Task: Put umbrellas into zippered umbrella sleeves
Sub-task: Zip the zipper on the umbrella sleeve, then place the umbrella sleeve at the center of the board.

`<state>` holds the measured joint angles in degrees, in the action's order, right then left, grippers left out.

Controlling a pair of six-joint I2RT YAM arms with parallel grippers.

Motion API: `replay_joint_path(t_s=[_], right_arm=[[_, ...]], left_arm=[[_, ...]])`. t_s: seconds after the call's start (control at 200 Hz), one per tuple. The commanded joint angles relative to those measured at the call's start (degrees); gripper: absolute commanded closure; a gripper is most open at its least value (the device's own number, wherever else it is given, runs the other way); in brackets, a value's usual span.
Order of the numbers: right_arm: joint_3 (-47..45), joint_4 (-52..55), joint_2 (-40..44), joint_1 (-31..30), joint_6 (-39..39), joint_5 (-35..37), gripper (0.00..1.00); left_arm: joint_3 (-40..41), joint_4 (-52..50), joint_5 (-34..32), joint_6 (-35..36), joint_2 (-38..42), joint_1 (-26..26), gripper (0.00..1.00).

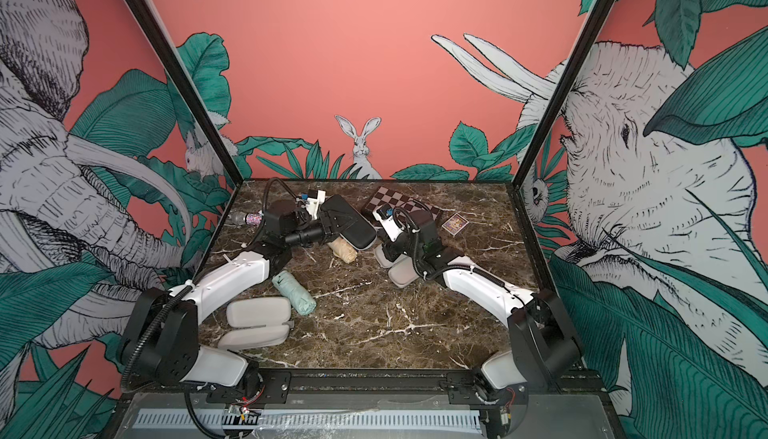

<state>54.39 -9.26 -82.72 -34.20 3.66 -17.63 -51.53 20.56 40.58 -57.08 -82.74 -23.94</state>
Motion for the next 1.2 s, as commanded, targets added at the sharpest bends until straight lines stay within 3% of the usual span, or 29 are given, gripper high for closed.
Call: replay_joint_path(t_s=[0.0, 0.285, 0.38, 0.57, 0.705, 0.78, 0.94, 1.195], right_arm=[[3.71, -2.19, 0.57, 1.15, 0.73, 4.58, 1.00], [8.60, 3.14, -1.72, 1.11, -4.21, 4.69, 1.00], [9.69, 7.05, -1.46, 1.28, -7.15, 6.31, 0.67], [4.07, 12.65, 3.65, 4.97, -10.74, 5.71, 0.47], [2.14, 15.59, 7.52, 9.16, -14.99, -2.61, 0.29], [2.91, 16.29, 7.47, 9.32, -16.75, -9.01, 0.25], [1.06, 3.36, 1.16, 8.61, -30.98, -26.32, 0.17], [3.88, -2.35, -8.50, 3.60, -35.44, -32.87, 0.15]], left_arm=[[-1.59, -6.73, 10.22, 5.47, 0.13, -2.22, 1.00], [-2.50, -9.02, 10.77, 8.22, 0.01, -3.60, 1.00], [-2.04, -10.45, 7.73, 9.51, 0.12, -2.71, 1.00], [-0.68, -7.81, 2.78, 10.36, -1.45, -1.24, 1.00], [-0.16, -2.69, 6.55, 8.17, -3.78, -1.19, 1.00], [-0.06, -1.88, 8.64, 8.82, -4.14, -1.19, 1.00], [0.10, -0.21, 11.98, 9.71, -4.27, -1.22, 1.00], [0.51, 4.23, 12.75, 8.22, -5.57, -1.84, 0.99]])
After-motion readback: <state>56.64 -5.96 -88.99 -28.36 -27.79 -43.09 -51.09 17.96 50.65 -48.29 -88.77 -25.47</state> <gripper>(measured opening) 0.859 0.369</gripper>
